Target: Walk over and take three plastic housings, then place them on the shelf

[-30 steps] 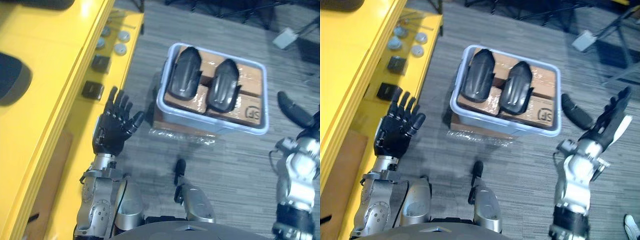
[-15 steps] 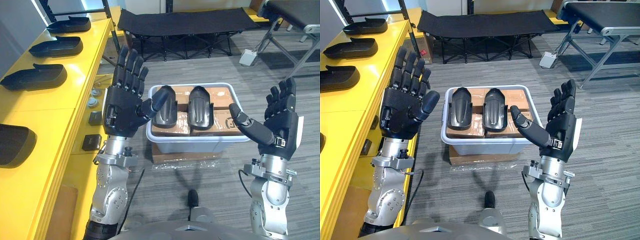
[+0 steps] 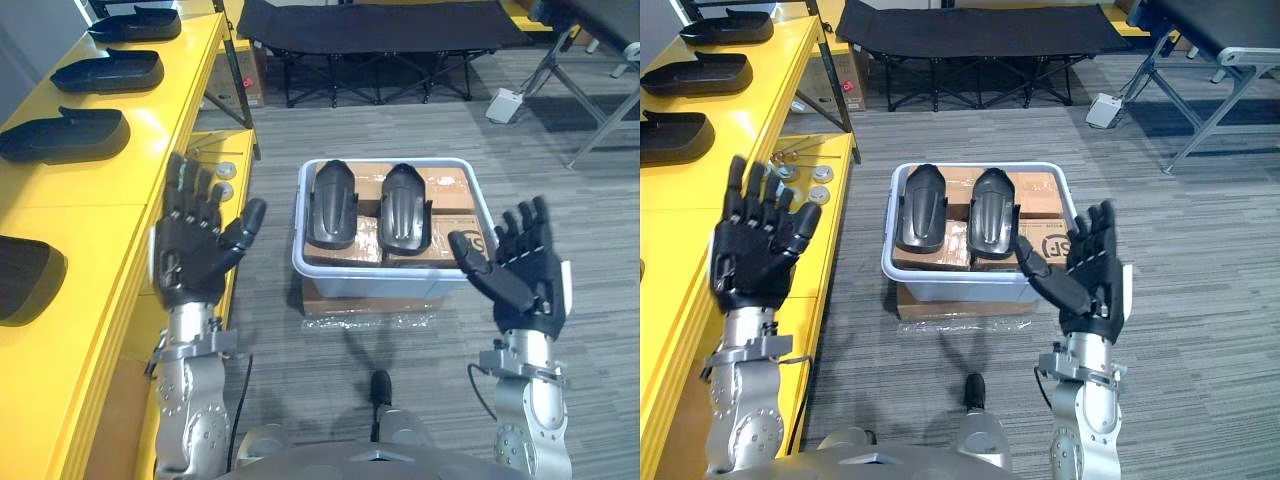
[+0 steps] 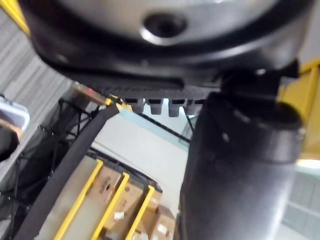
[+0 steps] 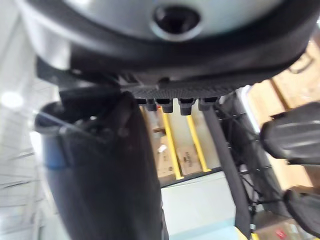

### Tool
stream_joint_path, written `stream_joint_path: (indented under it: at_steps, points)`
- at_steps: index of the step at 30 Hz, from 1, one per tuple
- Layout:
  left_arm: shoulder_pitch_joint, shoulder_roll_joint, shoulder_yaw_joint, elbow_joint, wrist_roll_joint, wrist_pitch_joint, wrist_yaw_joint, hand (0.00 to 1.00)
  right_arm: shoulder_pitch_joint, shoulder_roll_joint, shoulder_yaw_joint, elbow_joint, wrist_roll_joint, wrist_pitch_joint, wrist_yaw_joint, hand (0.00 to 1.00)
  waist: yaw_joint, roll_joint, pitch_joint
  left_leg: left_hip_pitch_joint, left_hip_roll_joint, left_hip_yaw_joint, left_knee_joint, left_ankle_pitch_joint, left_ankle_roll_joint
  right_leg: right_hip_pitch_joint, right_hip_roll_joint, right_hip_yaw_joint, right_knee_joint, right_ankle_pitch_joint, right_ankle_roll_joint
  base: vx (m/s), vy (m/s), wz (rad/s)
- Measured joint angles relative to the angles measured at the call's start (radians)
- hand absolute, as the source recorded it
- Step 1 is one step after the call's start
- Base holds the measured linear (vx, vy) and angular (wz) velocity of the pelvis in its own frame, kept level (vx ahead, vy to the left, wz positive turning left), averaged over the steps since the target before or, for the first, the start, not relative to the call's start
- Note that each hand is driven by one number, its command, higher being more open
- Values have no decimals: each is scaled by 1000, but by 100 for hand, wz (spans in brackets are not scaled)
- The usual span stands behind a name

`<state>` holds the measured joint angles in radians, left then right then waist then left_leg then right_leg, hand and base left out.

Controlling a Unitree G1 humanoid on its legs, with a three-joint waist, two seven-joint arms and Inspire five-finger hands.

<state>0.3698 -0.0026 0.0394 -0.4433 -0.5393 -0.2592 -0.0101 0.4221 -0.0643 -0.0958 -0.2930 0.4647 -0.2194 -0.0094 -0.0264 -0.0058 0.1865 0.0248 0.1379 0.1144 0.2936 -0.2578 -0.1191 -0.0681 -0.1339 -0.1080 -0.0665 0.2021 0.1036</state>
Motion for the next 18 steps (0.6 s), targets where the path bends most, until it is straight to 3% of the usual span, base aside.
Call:
stream_joint_path:
  at_steps: [4, 8, 9, 10, 11, 12, 13, 14, 15, 16, 17, 18]
  points:
    - [35, 1, 17, 0, 0, 0, 0, 100, 53, 31, 11, 29, 51, 37, 12, 100, -1, -1, 10, 0, 10, 11, 53, -33, 6, -9, -4, 9, 30, -3, -3, -8, 77, -15]
    - [15, 8, 43, 0, -4, 0, 4, 100, 51, 43, 2, 71, 58, 36, 80, 100, -12, 12, 44, 2, 65, 80, 153, -98, 16, -40, 25, 93, 102, -12, -5, -103, 101, -47]
    - [15, 11, 43, 1, -2, 0, 22, 100, 63, 50, 1, 81, 57, 36, 108, 100, -24, 12, 49, 9, 85, 76, 162, -112, 15, -66, 37, 103, 173, -63, -43, -106, 50, -17]
    - [15, 14, 41, 1, -1, -1, 35, 100, 72, 54, 1, 82, 56, 36, 121, 100, -28, 9, 50, 15, 93, 73, 163, -117, 9, -79, 38, 107, 227, -91, -43, -43, -10, 9]
    - [22, 12, 36, 1, -1, -5, 58, 100, 90, 60, -2, 81, 53, 35, 150, 100, -35, 8, 50, 24, 119, 60, 171, -127, -13, -92, 37, 113, 325, -138, -34, 46, -82, 36]
    - [24, 13, 24, 2, -3, -14, 70, 100, 105, 67, -4, 79, 52, 32, 170, 100, -40, 0, 47, 23, 138, 18, 181, -133, -55, -89, 26, 108, 409, -196, 33, 75, -137, 53]
    - [24, 14, 16, 2, -3, -24, 74, 100, 108, 70, -4, 76, 50, 32, 174, 100, -40, -10, 43, 19, 143, -2, 181, -127, -61, -86, 14, 98, 435, -230, 78, 128, -242, 79]
    - [22, 13, 7, 2, -4, -31, 79, 100, 107, 72, -4, 60, 32, 32, 170, 100, -35, -21, 39, 6, 157, -41, 177, -114, -80, -81, 13, 72, 463, -327, 89, 122, -261, 71]
    - [20, 8, 3, 7, -16, -31, 80, 100, 100, 69, -6, 48, 17, 33, 167, 100, -35, -16, 41, -1, 171, -58, 170, -103, -86, -83, 22, 48, 481, -351, 47, 147, -378, 98]
    - [23, -1, -8, 24, -82, -24, 80, 100, 89, 67, -9, 36, 7, 38, 168, 100, -41, -20, 37, -5, 183, -58, 156, -58, -59, -86, 23, -1, 525, -382, 10, 153, -399, 96]
    - [27, -10, -13, 64, -134, -19, 70, 100, 75, 67, -9, 32, -3, 43, 167, 100, -41, -17, 38, -15, 188, -33, 155, 3, 20, -79, 13, -38, 548, -402, -18, 147, -392, 94]
    - [29, -17, -14, 87, -137, -17, 63, 100, 72, 65, -10, 26, -18, 47, 167, 100, -42, -13, 39, -16, 188, -21, 147, 37, 39, -68, 11, -52, 547, -408, -28, 190, -517, 80]
